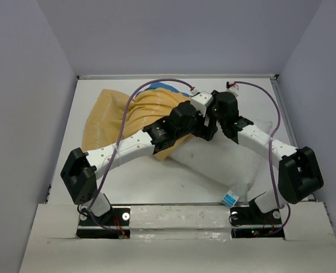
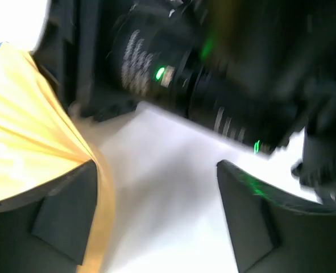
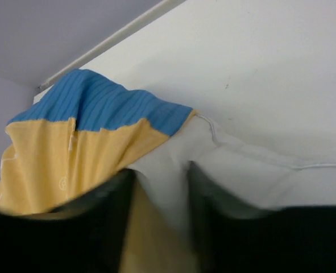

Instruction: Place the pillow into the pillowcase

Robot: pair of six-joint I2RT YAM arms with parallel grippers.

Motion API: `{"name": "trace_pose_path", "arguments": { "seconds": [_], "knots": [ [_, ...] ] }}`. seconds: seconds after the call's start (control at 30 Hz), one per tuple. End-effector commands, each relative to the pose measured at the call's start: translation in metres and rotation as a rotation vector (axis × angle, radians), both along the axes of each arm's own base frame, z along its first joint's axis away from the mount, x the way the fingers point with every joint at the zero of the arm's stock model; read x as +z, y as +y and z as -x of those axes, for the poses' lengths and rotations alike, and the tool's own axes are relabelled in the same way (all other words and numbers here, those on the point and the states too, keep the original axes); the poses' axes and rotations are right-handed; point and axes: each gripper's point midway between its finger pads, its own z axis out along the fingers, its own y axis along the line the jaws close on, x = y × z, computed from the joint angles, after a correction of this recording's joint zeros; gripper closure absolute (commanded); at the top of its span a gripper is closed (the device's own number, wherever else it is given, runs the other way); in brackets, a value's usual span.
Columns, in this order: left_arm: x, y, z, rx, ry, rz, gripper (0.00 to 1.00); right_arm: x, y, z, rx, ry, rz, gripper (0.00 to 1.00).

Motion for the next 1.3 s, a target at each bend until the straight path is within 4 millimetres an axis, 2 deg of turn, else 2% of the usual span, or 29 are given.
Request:
{"name": "trace_pose_path", "arguments": {
  "seconds": [0.0,0.03,0.07,0.1,0.13,0.17,0.2,0.23,0.27,0.3,0.33,0.4,0.43,0.5,0.57,0.7,0.77,0.8,0.87,0.93,0.97,1.0,1.03,1.07,1.1,1.13,1.17,1.2,1.27],
  "knots": [
    [0.074,0.026,0.016,0.088,-0.101,0.152,0.06,0.086,-0.009,-0.007,0.115,-0.189,0.088,0.26],
    [0.047,0.042,0.018,0.132,-0.082,0.105,0.06,0.066,-0.014,0.006,0.147,-0.092,0.168,0.22],
    [0.059,0.07,0.018,0.22,-0.096,0.145,0.06,0.075,-0.018,0.018,0.192,-0.113,0.236,0.16],
    [0.046,0.095,0.027,0.258,-0.086,0.146,0.06,0.065,-0.023,0.032,0.221,-0.066,0.273,0.14],
    [0.039,0.11,0.029,0.313,-0.056,0.174,0.07,0.076,-0.029,0.045,0.233,-0.094,0.293,0.13],
    [0.03,0.124,0.033,0.351,-0.041,0.184,0.08,0.075,-0.031,0.054,0.252,-0.093,0.306,0.14],
    [-0.007,0.144,0.036,0.407,-0.013,0.134,0.09,0.063,-0.034,0.066,0.277,-0.059,0.321,0.14],
    [-0.005,0.16,0.042,0.438,-0.008,0.176,0.11,0.062,-0.032,0.077,0.301,-0.058,0.328,0.14],
    [-0.02,0.17,0.046,0.463,0.015,0.17,0.12,0.061,-0.03,0.086,0.325,-0.062,0.341,0.14],
    [-0.036,0.18,0.049,0.504,0.056,0.177,0.14,0.068,-0.032,0.095,0.352,-0.087,0.356,0.15],
    [-0.067,0.193,0.059,0.518,0.092,0.136,0.15,0.06,-0.015,0.115,0.453,-0.062,0.354,0.16],
    [-0.088,0.2,0.065,0.538,0.139,0.155,0.16,0.056,0.003,0.137,0.564,-0.079,0.403,0.17],
    [-0.101,0.203,0.068,0.538,0.142,0.166,0.16,0.05,0.02,0.157,0.633,-0.068,0.435,0.17],
    [-0.115,0.205,0.066,0.544,0.138,0.152,0.15,0.033,0.031,0.173,0.69,-0.029,0.516,0.16],
    [-0.115,0.196,0.058,0.512,0.104,0.15,0.15,0.016,0.041,0.192,0.738,0.013,0.595,0.13],
    [-0.112,0.184,0.034,0.511,0.058,0.136,0.14,-0.012,0.036,0.194,0.684,0.074,0.722,0.08],
    [-0.121,0.184,0.022,0.513,0.041,0.084,0.14,-0.018,0.031,0.191,0.652,0.071,0.76,0.07],
    [-0.116,0.185,0.011,0.525,0.03,0.107,0.15,-0.024,0.03,0.189,0.64,0.079,0.794,0.05],
    [-0.117,0.184,-0.002,0.534,0.016,0.096,0.24,-0.038,0.024,0.181,0.604,0.096,0.872,0.02],
    [-0.114,0.181,-0.007,0.528,0.005,0.1,0.37,-0.061,0.029,0.172,0.607,0.119,0.96,0.0],
    [-0.115,0.18,-0.008,0.525,0.004,0.097,0.54,-0.069,0.03,0.167,0.601,0.133,0.987,0.0],
    [-0.114,0.18,-0.008,0.521,0.001,0.095,0.63,-0.088,0.034,0.163,0.608,0.171,1.026,0.0],
    [-0.111,0.179,-0.008,0.517,-0.005,0.104,0.81,-0.089,0.043,0.154,0.592,0.152,1.015,0.03],
    [-0.109,0.177,-0.007,0.501,-0.006,0.112,0.88,-0.093,0.052,0.152,0.601,0.163,1.001,0.2],
    [-0.104,0.175,-0.007,0.494,-0.01,0.128,0.92,-0.106,0.063,0.149,0.627,0.183,0.994,0.3],
    [-0.099,0.173,-0.007,0.484,-0.013,0.143,0.95,-0.109,0.077,0.15,0.666,0.178,0.949,0.47],
    [-0.092,0.169,-0.008,0.471,-0.021,0.163,1.0,-0.104,0.089,0.146,0.669,0.161,0.911,0.86],
    [-0.089,0.163,-0.005,0.434,-0.018,0.17,1.0,-0.103,0.098,0.145,0.668,0.16,0.866,1.0],
    [-0.085,0.154,-0.004,0.394,-0.013,0.174,1.0,-0.087,0.113,0.139,0.629,0.12,0.757,1.0]
  ]
}}
